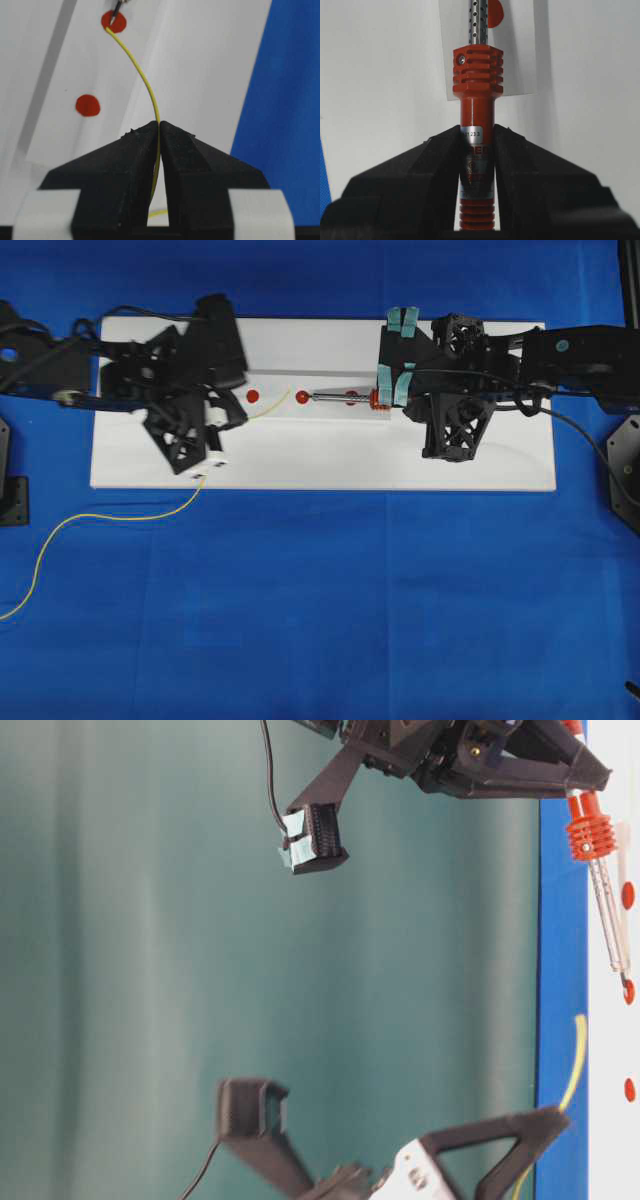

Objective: Touch the tip of the soldering iron to the tip of the solder at the mark.
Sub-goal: 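Hold iron tip against solder tip at the middle red dot, then shift both tools right and meet tips at the right red dot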

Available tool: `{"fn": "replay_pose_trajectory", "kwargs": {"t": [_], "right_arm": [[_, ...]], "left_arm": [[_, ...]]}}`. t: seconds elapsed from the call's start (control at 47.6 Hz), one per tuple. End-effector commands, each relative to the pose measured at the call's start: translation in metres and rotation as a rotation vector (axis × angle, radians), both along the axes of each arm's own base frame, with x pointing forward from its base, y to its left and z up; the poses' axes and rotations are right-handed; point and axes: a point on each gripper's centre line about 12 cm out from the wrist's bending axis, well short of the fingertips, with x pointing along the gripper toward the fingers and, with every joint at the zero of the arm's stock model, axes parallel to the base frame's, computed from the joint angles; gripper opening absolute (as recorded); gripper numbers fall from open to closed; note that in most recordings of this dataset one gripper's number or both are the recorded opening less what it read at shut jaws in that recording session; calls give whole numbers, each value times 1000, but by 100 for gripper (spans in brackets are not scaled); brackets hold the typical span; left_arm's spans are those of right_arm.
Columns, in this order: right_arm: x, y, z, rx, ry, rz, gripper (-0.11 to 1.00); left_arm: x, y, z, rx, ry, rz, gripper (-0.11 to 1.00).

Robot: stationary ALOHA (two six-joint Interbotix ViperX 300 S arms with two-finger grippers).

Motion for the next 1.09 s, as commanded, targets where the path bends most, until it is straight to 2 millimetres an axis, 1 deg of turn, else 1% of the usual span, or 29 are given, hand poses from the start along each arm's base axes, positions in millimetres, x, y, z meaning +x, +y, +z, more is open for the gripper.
{"fn": "replay_pose_trajectory", "kwargs": {"t": [0.0,0.147,0.315,0.42,0.588,0.693,0.881,0.986,1.07], "right_arm": [[4,0,11,-8,-36,3,6],[5,0,11,-8,-37,3,6],[4,0,12,-9,-39,3,6],[-1,0,18,-11,-43,1,6],[-20,3,36,-17,-78,-4,6],[-36,5,42,-19,-87,-11,6],[-66,8,43,-8,-88,-41,6],[-74,9,44,-4,-99,-52,6],[-75,9,43,-8,-95,-51,6]], "left_arm": [[-6,-1,16,5,-49,0,3],[-14,-2,14,0,-48,4,3],[-13,-3,15,3,-55,0,3],[-13,-2,15,6,-56,0,3],[-13,-2,15,6,-56,0,3],[-13,-2,14,4,-55,1,3],[-12,-2,14,0,-57,5,3],[-13,-2,14,-1,-56,6,3],[-12,-2,14,-1,-57,6,3]]}}
